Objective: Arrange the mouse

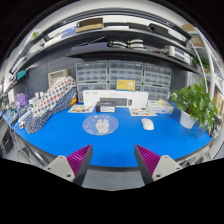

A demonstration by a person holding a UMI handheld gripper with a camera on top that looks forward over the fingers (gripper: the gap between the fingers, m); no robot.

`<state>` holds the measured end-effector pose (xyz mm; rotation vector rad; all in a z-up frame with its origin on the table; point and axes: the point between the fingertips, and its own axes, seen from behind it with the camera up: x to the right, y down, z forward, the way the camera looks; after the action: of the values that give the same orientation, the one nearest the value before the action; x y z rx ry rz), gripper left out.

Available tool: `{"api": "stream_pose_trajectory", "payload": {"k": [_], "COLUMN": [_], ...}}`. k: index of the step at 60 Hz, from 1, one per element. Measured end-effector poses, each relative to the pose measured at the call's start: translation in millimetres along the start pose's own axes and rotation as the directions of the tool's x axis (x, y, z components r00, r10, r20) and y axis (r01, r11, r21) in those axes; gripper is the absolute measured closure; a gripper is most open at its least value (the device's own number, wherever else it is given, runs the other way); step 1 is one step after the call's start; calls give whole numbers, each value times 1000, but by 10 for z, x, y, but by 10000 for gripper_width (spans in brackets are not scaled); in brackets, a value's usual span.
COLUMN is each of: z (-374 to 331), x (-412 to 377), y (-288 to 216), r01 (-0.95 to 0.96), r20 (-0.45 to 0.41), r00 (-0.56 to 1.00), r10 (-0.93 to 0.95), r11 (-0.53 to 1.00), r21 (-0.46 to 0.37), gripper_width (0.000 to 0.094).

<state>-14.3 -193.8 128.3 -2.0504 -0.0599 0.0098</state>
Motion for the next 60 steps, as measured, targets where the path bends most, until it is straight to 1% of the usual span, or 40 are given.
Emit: {"api": "stream_pose_trajectory", "payload": {"k": [6,17,29,38,50,60], "z": [54,226,528,1006,1841,2481], "x": [100,642,1369,1733,1968,2117], "y": [154,571,775,688,383,97], "r01": [20,-18,-39,-54,-34,-36], "r20": [-9,-78,-167,-187,-152,-138], "r00": [1000,997,986,982,988,990], "r10": [-21,10,10,18,3,7], "r11": [1000,994,985,981,979,977], "r21": [-14,-107,-169,-188,-199,-212], "gripper_width": [71,69,79,85,86,85]}}
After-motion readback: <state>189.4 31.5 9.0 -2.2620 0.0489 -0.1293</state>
